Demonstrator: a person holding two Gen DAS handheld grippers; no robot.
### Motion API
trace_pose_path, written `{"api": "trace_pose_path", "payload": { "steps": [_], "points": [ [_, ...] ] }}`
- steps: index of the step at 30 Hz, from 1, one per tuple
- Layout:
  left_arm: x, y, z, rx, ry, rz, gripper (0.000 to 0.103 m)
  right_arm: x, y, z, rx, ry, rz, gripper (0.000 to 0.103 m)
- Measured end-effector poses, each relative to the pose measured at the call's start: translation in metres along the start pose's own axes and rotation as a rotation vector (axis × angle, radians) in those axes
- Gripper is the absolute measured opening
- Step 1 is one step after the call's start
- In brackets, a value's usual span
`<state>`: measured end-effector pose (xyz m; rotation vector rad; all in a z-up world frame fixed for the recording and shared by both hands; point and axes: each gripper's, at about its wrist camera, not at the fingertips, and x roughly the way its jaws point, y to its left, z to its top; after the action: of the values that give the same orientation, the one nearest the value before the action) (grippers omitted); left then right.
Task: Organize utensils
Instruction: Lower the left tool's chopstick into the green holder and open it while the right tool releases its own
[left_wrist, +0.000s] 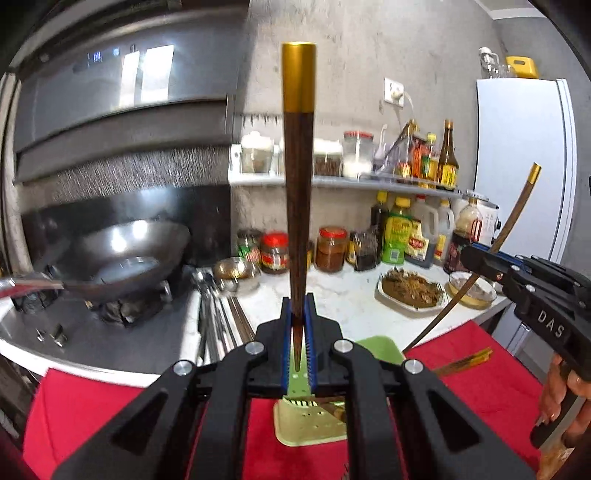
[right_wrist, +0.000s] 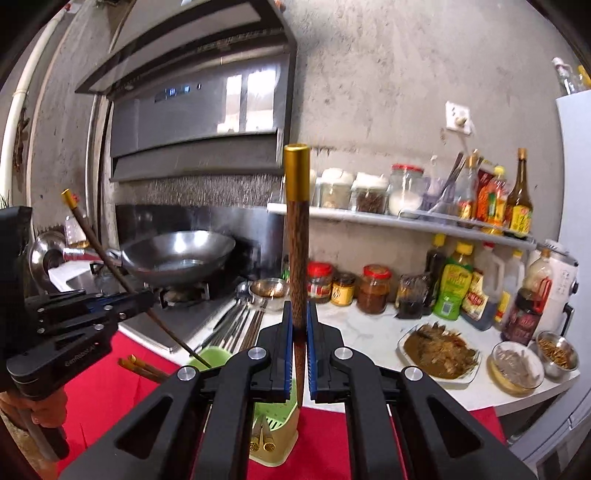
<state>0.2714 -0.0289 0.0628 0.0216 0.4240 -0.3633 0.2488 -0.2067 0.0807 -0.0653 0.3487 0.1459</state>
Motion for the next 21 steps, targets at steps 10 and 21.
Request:
{"api": "trace_pose_path", "payload": {
  "steps": [10, 21],
  "points": [
    [0.007, 0.003, -0.005, 0.003, 0.023, -0.008, 0.006, -0.001, -0.003, 0.009, 0.017, -0.063, -0.012, 0.007],
    [0.01, 0.001, 0.003, 0.034, 0.048, 0.004, 0.007, -0.016, 0.0, 0.028, 0.044, -0.174, 0.033, 0.007]
  ]
}}
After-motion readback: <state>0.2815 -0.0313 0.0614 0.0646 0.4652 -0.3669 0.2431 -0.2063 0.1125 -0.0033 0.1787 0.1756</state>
